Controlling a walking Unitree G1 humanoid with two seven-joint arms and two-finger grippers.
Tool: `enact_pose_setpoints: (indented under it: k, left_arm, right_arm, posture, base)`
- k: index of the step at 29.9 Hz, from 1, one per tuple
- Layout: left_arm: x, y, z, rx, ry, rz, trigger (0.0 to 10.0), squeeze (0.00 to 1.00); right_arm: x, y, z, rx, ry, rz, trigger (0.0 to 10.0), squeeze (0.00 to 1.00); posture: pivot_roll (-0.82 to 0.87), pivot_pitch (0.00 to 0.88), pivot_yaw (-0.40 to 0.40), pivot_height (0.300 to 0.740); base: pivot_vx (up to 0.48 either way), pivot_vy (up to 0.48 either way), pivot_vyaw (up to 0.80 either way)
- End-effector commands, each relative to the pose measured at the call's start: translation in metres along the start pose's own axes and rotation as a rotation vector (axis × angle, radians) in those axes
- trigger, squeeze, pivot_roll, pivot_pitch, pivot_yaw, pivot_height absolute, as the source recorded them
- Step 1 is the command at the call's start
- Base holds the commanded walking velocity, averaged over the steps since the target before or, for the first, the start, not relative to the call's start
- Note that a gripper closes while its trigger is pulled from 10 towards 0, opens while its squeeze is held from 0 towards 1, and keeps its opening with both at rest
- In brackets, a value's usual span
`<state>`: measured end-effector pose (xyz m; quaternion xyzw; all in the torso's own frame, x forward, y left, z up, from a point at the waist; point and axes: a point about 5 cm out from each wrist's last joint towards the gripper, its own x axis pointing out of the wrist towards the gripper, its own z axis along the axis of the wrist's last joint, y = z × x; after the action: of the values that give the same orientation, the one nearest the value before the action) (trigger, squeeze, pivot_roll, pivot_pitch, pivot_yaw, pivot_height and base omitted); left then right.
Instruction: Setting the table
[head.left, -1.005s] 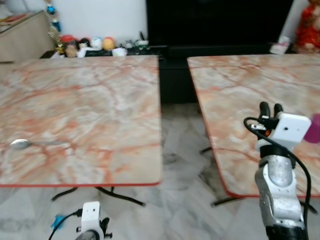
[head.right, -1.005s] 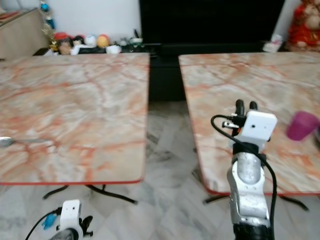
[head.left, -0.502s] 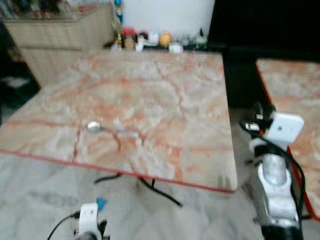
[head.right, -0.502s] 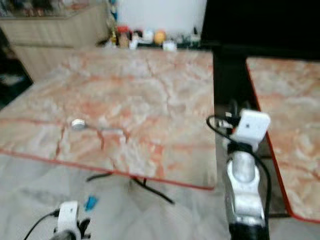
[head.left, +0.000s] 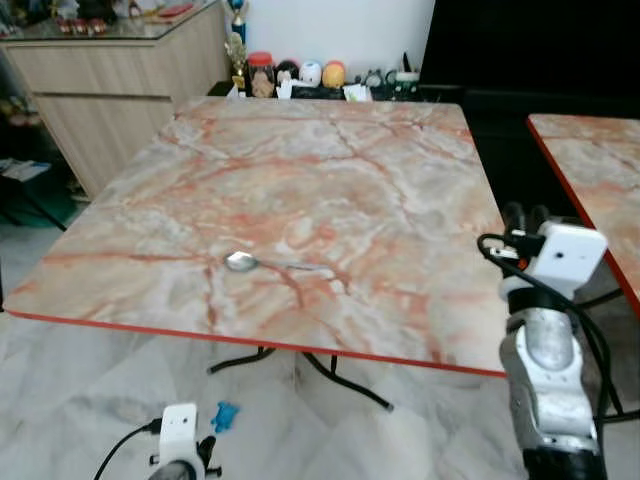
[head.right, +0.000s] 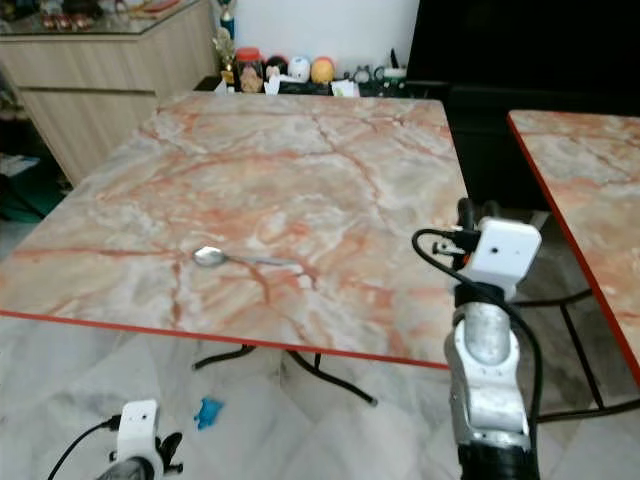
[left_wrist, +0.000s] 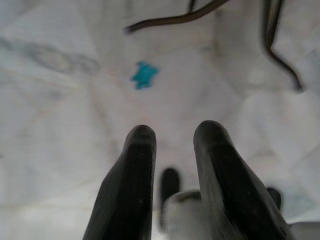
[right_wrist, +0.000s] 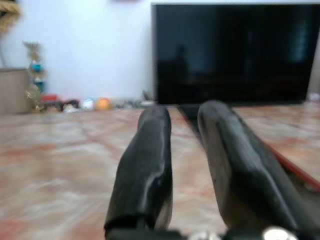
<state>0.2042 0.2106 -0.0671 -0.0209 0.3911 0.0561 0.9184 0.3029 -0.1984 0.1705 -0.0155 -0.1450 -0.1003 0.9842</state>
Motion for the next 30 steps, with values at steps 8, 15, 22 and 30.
enact_pose_setpoints:
  k: [8, 15, 22, 30]
  left_arm:
    - [-0.0002, 0.0015, -0.0017, 0.0, 0.015, 0.007, 10.0, 0.0]
    - [-0.0002, 0.0018, -0.0014, 0.001, 0.015, 0.007, 10.0, 0.0]
    - [-0.0002, 0.0017, -0.0003, 0.005, 0.003, 0.007, 10.0, 0.0]
    - [0.0001, 0.0014, 0.0019, -0.007, -0.013, 0.007, 10.0, 0.0]
  right_arm:
    - [0.0006, -0.0016, 0.0024, -0.009, -0.009, 0.001, 10.0, 0.0]
    - [0.0005, -0.0006, 0.0025, -0.008, -0.008, 0.003, 10.0, 0.0]
    - [0.0001, -0.0002, 0.0014, -0.005, -0.001, 0.009, 10.0, 0.0]
    - [-0.0002, 0.0043, 0.0009, -0.024, 0.003, 0.06, 10.0, 0.0]
  posture:
    - [0.06, 0.0, 0.003, 0.74]
    - [0.06, 0.0, 0.004, 0.74]
    - [0.06, 0.002, 0.005, 0.74]
    - [0.06, 0.01, 0.006, 0.74]
  base:
    - [0.0, 0.349, 0.0]
    - [0.0, 0.327, 0.0]
    - [0.0, 0.0, 0.0]
    - [0.093, 0.0, 0.0]
